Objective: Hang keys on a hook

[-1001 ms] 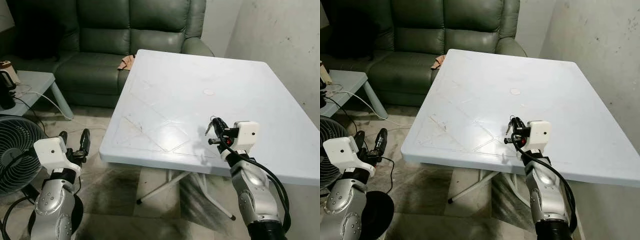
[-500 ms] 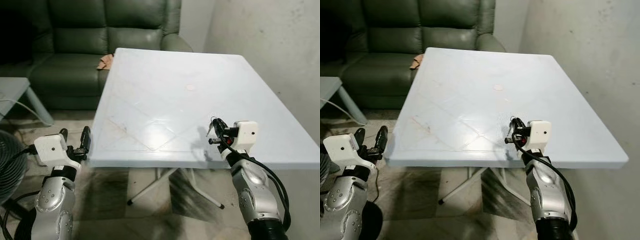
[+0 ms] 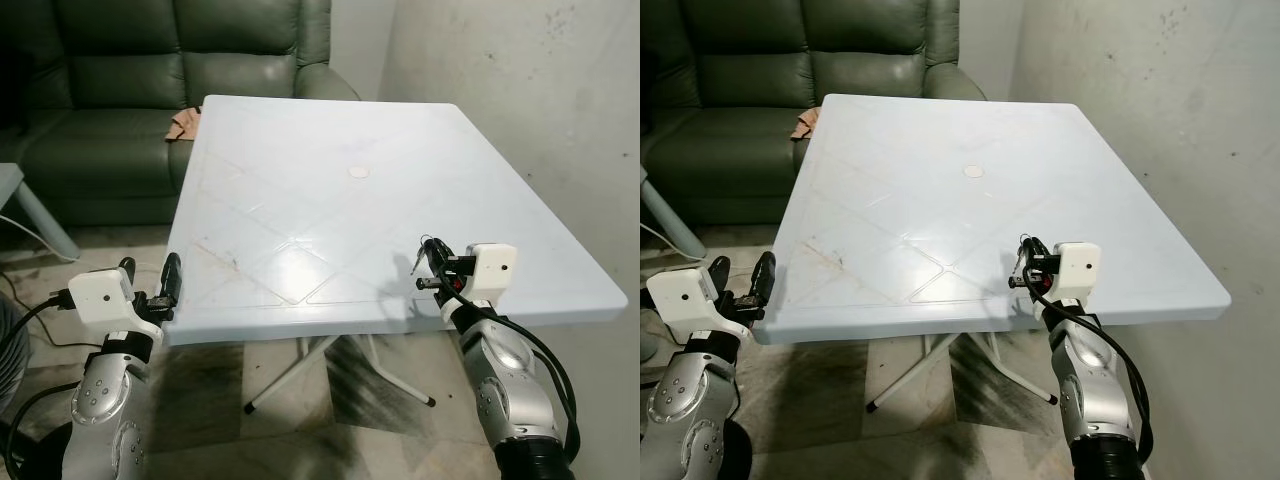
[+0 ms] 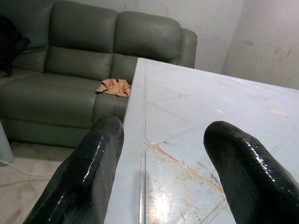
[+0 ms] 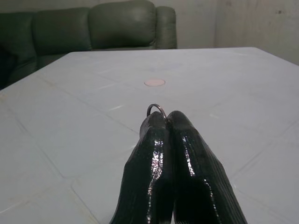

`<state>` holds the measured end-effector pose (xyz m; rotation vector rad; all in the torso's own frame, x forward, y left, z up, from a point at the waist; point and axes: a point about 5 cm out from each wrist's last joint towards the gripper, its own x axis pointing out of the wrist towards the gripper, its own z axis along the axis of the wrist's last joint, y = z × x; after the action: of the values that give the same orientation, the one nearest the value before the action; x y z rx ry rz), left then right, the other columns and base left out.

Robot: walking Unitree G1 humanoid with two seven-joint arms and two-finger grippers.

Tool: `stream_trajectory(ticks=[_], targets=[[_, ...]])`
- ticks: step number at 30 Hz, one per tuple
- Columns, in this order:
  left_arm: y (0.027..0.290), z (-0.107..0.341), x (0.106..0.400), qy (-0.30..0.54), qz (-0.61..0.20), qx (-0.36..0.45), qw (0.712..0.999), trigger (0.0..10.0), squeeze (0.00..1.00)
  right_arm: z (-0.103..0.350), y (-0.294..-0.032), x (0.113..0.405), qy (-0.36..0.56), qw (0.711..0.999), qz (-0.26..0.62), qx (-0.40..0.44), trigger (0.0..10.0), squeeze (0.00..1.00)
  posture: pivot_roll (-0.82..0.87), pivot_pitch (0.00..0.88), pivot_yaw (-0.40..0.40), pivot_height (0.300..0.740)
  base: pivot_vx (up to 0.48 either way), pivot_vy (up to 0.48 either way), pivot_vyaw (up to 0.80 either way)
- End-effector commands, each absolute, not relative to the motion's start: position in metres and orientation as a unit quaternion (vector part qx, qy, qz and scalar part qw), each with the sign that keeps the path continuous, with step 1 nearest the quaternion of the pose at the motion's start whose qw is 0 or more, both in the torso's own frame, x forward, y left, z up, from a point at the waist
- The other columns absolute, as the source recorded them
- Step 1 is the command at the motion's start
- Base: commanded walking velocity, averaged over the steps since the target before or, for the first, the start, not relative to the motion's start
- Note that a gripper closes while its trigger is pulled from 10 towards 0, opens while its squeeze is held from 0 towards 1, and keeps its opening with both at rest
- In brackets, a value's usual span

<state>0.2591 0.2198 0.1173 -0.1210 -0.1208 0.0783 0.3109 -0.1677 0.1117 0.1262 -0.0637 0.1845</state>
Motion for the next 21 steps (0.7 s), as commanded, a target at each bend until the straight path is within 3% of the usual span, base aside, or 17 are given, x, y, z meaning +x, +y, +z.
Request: stream_trajectory(ticks=[1, 9, 15, 21], targets=[[0.2213, 0.1168, 0.2599, -0.054, 0.042, -0.052, 0.996, 10.0, 0.0, 0.1162, -0.1674, 0.3143, -0.037, 0.993, 0.089, 0.063, 10.0, 0.0, -0.06, 0.0, -0.039, 0.732, 0.0, 0.0, -0.78], [0.2217, 0.1164, 0.2592, -0.055, 0.043, -0.055, 0.996, 10.0, 0.0, 0.1151, -0.1672, 0.3141, -0.037, 0.993, 0.089, 0.063, 10.0, 0.0, -0.06, 0.0, -0.038, 0.732, 0.0, 0.0, -0.78], [0.222, 0.115, 0.2602, -0.047, 0.046, -0.063, 0.996, 10.0, 0.0, 0.1141, -0.1667, 0.3137, -0.035, 0.993, 0.088, 0.065, 10.0, 0.0, -0.06, 0.0, -0.038, 0.732, 0.0, 0.359, -0.78], [0.2213, 0.115, 0.2601, -0.046, 0.049, -0.052, 0.996, 10.0, 0.0, 0.1139, -0.1673, 0.3135, -0.034, 0.993, 0.088, 0.064, 10.0, 0.0, -0.06, 0.0, -0.039, 0.732, 0.0, 0.0, -0.77]])
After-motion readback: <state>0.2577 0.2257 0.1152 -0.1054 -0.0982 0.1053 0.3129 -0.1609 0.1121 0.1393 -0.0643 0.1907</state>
